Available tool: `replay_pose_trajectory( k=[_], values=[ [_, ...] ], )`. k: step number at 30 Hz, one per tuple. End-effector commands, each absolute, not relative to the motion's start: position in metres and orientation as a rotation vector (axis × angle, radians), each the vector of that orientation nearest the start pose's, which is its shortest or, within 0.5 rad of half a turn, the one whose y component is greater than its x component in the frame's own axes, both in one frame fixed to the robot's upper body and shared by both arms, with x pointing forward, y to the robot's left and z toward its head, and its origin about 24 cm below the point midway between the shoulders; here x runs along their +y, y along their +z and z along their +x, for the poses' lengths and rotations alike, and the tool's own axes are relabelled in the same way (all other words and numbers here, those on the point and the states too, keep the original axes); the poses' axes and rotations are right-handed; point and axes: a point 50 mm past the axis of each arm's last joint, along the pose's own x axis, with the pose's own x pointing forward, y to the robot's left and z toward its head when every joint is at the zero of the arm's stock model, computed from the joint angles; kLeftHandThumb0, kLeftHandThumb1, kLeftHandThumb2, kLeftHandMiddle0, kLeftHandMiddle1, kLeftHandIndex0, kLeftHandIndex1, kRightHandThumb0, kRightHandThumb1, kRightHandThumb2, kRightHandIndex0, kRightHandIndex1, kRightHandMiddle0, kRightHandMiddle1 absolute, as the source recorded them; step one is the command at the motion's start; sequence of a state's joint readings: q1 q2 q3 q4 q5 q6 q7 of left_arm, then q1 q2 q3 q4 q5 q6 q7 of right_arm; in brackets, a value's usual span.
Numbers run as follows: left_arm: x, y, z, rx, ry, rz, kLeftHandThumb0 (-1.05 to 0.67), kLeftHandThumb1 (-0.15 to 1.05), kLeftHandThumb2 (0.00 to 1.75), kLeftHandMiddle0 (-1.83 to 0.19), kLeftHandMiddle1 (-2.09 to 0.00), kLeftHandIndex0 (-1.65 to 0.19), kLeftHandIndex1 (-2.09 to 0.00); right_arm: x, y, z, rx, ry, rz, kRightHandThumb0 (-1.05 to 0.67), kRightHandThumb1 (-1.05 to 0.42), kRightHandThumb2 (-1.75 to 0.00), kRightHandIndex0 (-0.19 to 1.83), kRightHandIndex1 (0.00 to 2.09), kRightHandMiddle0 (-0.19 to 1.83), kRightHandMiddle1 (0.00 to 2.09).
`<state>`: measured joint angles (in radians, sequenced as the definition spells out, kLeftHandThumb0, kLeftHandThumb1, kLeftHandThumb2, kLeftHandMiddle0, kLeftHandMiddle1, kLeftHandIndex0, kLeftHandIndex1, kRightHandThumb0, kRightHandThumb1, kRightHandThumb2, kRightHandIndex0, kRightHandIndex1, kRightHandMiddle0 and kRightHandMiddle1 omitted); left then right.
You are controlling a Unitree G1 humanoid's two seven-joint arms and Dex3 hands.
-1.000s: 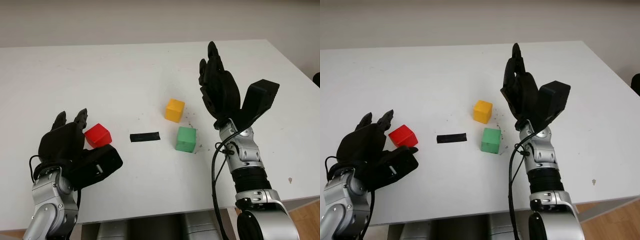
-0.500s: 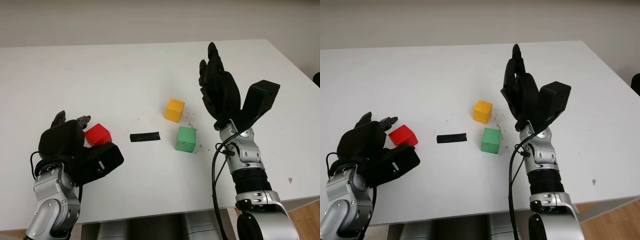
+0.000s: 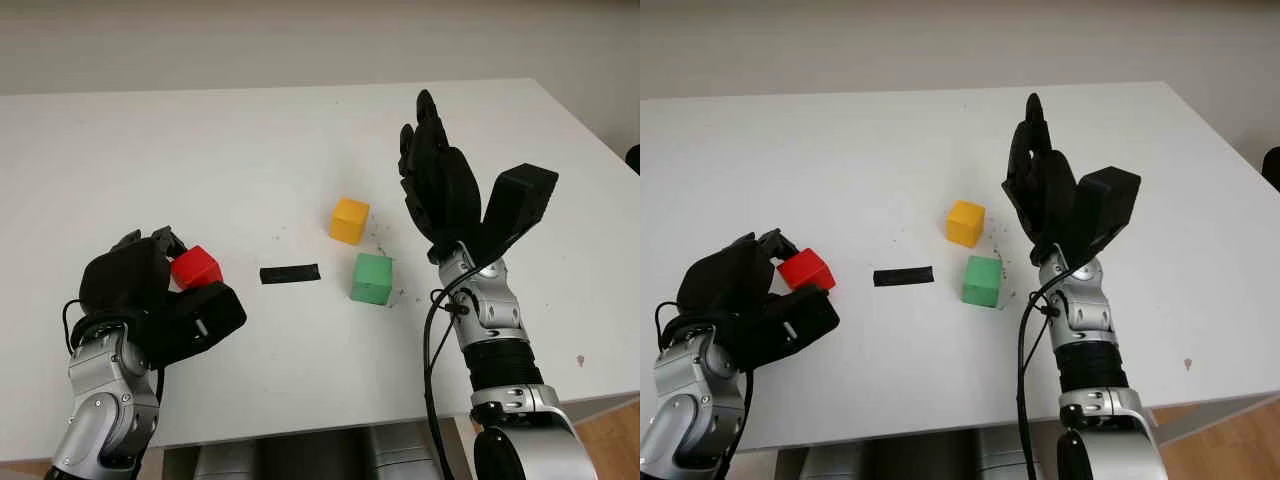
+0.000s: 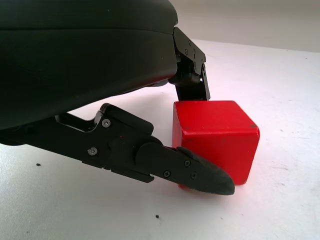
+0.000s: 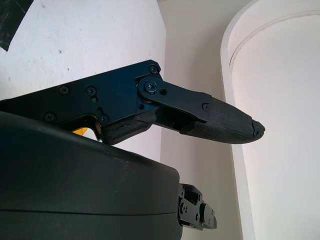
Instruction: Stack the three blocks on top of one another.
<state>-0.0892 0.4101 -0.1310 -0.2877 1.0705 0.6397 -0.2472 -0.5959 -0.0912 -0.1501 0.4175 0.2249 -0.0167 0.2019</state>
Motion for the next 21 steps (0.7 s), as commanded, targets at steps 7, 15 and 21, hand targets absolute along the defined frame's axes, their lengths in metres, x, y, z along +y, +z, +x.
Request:
replay_pose_trajectory(
  k=[7, 15, 21],
  values=[
    [0.221, 0.109, 0.261, 0.177, 0.256, 1.306, -0.47, 1.0, 0.06, -0.18, -0.06, -0.31, -1.47, -0.147, 0.132, 0.356, -0.228, 0.21, 0.161, -0.79, -1.05, -0.76, -0.19, 0.0, -0.19, 0.0],
    [0.222, 0.124, 0.261, 0.028, 0.225, 1.198, -0.4, 1.05, 0.07, -0.19, -0.05, -0.19, -1.64, -0.145, 0.131, 0.354, -0.226, 0.21, 0.17, -0.78, -1.05, -0.76, -0.19, 0.0, -0.19, 0.0],
    [0.219, 0.141, 0.26, -0.096, 0.129, 0.974, -0.34, 1.03, 0.05, -0.18, -0.05, -0.22, -1.6, -0.143, 0.129, 0.354, -0.222, 0.208, 0.166, -0.77, -1.05, -0.76, -0.19, 0.0, -0.19, 0.0]
  ],
)
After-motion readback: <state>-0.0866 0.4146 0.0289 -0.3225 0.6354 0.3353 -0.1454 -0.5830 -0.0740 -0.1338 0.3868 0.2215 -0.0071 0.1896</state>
